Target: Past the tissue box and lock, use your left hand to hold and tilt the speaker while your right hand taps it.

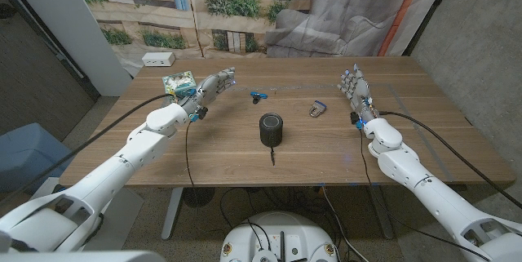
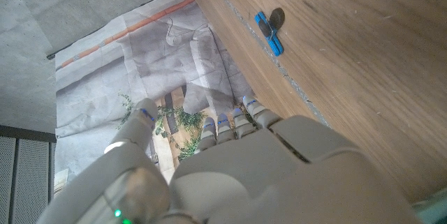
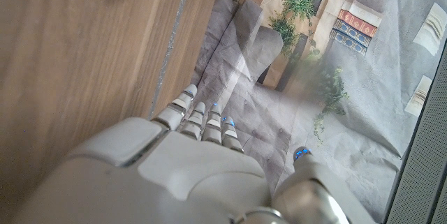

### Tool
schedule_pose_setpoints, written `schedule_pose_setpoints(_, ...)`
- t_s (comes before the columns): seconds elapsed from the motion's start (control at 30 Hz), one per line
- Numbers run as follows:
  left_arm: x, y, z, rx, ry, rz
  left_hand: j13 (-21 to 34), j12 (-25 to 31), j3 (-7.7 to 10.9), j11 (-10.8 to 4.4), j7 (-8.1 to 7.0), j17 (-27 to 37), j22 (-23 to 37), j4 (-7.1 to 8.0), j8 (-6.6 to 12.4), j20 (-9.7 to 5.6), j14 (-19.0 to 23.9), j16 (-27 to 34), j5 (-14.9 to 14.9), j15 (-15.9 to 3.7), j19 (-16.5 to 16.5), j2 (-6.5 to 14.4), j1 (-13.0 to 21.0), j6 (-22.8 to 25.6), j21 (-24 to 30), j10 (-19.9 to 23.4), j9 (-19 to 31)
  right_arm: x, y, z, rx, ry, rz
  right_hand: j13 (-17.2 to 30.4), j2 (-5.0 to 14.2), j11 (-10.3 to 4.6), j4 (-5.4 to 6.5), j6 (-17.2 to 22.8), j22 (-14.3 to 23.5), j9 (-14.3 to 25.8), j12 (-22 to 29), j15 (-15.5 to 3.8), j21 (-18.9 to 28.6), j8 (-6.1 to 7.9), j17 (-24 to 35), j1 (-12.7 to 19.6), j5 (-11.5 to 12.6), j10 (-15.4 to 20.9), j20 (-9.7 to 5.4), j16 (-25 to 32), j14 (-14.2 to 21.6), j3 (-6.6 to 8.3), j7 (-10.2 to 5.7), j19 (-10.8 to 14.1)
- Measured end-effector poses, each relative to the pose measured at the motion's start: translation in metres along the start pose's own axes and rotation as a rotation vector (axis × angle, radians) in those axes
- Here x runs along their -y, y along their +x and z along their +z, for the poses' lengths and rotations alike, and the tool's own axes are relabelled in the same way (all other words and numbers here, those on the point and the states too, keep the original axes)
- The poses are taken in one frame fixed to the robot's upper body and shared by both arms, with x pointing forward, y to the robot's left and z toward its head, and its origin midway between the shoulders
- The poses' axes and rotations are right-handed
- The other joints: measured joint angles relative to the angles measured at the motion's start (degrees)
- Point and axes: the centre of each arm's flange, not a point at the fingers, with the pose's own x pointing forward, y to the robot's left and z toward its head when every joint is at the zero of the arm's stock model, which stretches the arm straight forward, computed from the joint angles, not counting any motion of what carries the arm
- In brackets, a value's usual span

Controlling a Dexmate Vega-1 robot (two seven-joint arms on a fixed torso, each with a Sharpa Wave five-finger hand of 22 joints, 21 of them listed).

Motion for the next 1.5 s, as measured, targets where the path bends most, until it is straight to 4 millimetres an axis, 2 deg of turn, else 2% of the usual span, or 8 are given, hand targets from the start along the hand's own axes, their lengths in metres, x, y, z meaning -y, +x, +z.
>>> schedule_pose_setpoints(0.4, 0.005, -0.009, 0.004, -0.002, 0.021, -0.066, 0.0, -0.1, 0.06, -0.29, -0.42, 0.0, 0.0, -0.41, -0.23, 0.01, -0.8, 0.0, 0.0, 0.19, -0.6, -1.2, 1.2, -0.79, -0.21, -0.92, -0.01, 0.001, -0.004, -0.002, -0.004, -0.019, -0.014, -0.29, 0.0, -0.22, 0.0, 0.0, 0.0, 0.0, 0.0, 0.0, 0.0, 0.0, -0.52, 0.0, 0.0, -0.22, 0.0, 0.0, 0.0, 0.0, 0.0, 0.0)
schedule_pose_setpoints(0.77, 0.012, -0.017, 0.005, -0.027, 0.042, -0.203, -0.01, -0.09, -0.17, -0.73, -0.41, -0.01, 0.01, -0.63, 0.05, 0.01, -0.8, 0.0, 0.0, 0.19, -0.6, -2.19, 2.18, -0.78, -0.21, -0.9, -0.01, -0.002, -0.009, -0.004, -0.01, -0.042, -0.014, -0.29, -0.02, -0.01, 0.0, 0.0, -0.01, 0.0, 0.0, 0.0, 0.0, 0.0, -0.79, 0.02, 0.0, -0.42, 0.0, -0.01, 0.0, 0.0, 0.0, 0.0)
schedule_pose_setpoints(0.83, 0.011, -0.017, 0.006, -0.026, 0.053, -0.224, -0.01, -0.09, -0.17, -0.73, -0.53, -0.01, 0.01, -0.63, 0.05, 0.01, -0.79, 0.0, 0.0, 0.19, -0.6, -2.19, 2.19, -0.9, -0.21, -0.9, -0.01, -0.002, -0.009, -0.004, -0.011, -0.046, -0.016, -0.29, -0.83, -0.01, 0.0, 0.01, 0.0, 0.01, 0.0, 0.0, 0.0, 0.0, -0.79, 0.83, 0.0, -0.42, 0.0, -0.01, 0.0, 0.0, 0.01, 0.0)
schedule_pose_setpoints(0.97, 0.01, -0.017, 0.008, -0.027, 0.085, -0.283, -0.01, -0.1, -0.41, -1.37, -0.98, 0.14, 0.01, -0.86, 0.05, 0.01, -1.01, 0.0, 0.0, -0.02, -0.6, -3.23, 3.23, -1.35, -0.21, -1.55, -0.01, -0.002, -0.01, -0.005, -0.01, -0.058, -0.023, -0.29, -0.81, -0.01, 0.0, 0.0, -0.01, 0.01, 0.0, 0.0, 0.0, 0.0, -1.05, 0.84, 0.22, -0.42, 0.0, -0.01, 0.0, 0.0, 0.01, 0.0)
schedule_pose_setpoints(1.1, 0.002, -0.016, 0.006, -0.039, 0.094, -0.274, -0.01, -0.32, -0.41, -1.22, -1.34, 0.28, 0.01, -0.87, 0.05, 0.0, -1.77, 0.0, 0.0, 0.03, -1.22, -4.0, 3.99, -1.71, -0.21, -2.66, -0.01, -0.004, -0.011, -0.005, -0.008, -0.07, -0.032, -0.29, -0.21, -0.32, 0.0, 0.0, -0.01, 0.01, 0.0, 0.0, 0.0, 0.0, -1.3, 1.42, 0.21, -0.73, 0.0, -0.01, 0.0, 0.0, 0.01, 0.0)
schedule_pose_setpoints(1.2, 0.006, -0.018, 0.007, -0.028, 0.119, -0.344, -0.02, -0.32, -0.41, -1.52, -1.56, 0.28, 0.01, -0.87, 0.05, 0.22, -1.93, 0.0, 0.0, -0.11, -1.44, -4.54, 4.54, -1.93, -0.21, -2.97, -0.01, -0.006, -0.013, -0.007, -0.011, -0.074, -0.035, -0.48, 0.32, -0.32, -0.32, 0.01, -0.01, 0.01, 0.0, 0.0, 0.0, 0.0, -1.32, 0.89, 0.21, -0.73, 0.0, -0.01, 0.0, 0.32, 0.01, 0.0)
schedule_pose_setpoints(1.3, 0.0, -0.018, 0.004, -0.04, 0.12, -0.334, -0.01, -0.32, -0.41, -1.52, -1.65, 0.27, 0.01, -0.86, 0.05, 0.18, -1.93, 0.0, 0.0, -0.11, -1.87, -4.75, 4.75, -2.02, -0.21, -2.96, -0.01, -0.006, -0.014, -0.007, -0.008, -0.084, -0.042, -0.53, 0.31, -0.32, -0.32, 0.01, -0.01, 0.01, 0.0, 0.0, 0.0, 0.0, -1.39, 0.91, 0.21, -0.73, 0.0, -0.01, 0.0, 0.32, 0.01, 0.0)
schedule_pose_setpoints(1.5, 0.002, -0.017, 0.003, -0.024, 0.163, -0.433, -0.02, -0.32, -0.41, -2.07, -2.09, 0.27, 0.01, -0.86, 0.05, 0.1, -1.93, 0.0, 0.0, -0.11, -1.94, -5.86, 5.86, -2.19, -0.2, -3.24, -0.01, -0.012, -0.016, -0.009, -0.009, -0.093, -0.045, -0.53, 0.31, -0.32, -0.73, 0.01, -0.01, 0.01, 0.0, 0.0, 0.0, 0.0, -1.58, 0.91, 0.21, -0.73, 0.0, -0.01, 0.0, 0.22, 0.01, 0.0)
